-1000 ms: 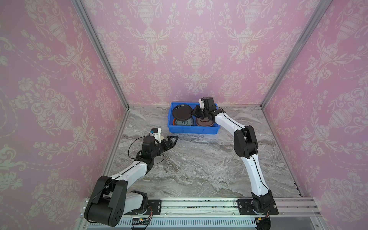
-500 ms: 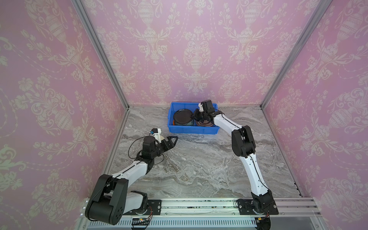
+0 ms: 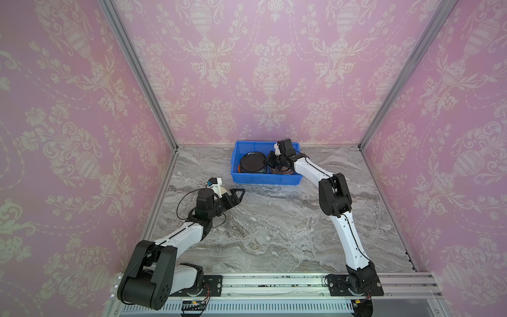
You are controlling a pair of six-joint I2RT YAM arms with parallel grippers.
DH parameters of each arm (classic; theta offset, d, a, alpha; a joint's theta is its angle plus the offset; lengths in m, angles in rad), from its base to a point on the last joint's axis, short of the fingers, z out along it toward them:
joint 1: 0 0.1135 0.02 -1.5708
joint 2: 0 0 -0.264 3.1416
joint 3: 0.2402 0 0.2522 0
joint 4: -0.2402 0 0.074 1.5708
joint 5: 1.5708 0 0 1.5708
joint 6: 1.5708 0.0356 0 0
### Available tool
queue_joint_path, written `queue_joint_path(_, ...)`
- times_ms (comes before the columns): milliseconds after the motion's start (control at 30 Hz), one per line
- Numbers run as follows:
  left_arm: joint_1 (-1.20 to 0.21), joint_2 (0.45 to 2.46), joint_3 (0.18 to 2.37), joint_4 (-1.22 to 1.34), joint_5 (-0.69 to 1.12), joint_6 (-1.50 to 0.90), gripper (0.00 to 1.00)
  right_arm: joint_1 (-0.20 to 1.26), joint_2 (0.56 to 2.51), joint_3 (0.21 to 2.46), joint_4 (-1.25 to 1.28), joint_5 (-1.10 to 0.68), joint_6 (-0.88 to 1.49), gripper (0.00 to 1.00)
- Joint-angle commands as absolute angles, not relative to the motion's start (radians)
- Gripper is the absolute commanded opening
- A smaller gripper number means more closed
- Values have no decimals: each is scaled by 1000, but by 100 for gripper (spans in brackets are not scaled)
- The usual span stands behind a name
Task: Place the plates into the plastic bin on the countertop
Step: Place the plate in the plastic bin.
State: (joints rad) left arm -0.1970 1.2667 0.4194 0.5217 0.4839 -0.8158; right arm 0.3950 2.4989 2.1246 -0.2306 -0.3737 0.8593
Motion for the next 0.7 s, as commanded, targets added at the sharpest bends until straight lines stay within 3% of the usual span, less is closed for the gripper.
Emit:
queue_joint_path(0, -187, 1276, 426, 510, 473, -787, 99, 392, 2503, 2132, -238, -353, 838, 16)
queue_joint_path(367, -188, 1266, 438, 481, 482, -767, 99, 391, 2467, 2138, -276, -324, 803, 33)
queue_joint_path(667, -187, 1282, 445, 495, 488, -772, 99, 393, 2406, 2089, -307, -276, 762, 35)
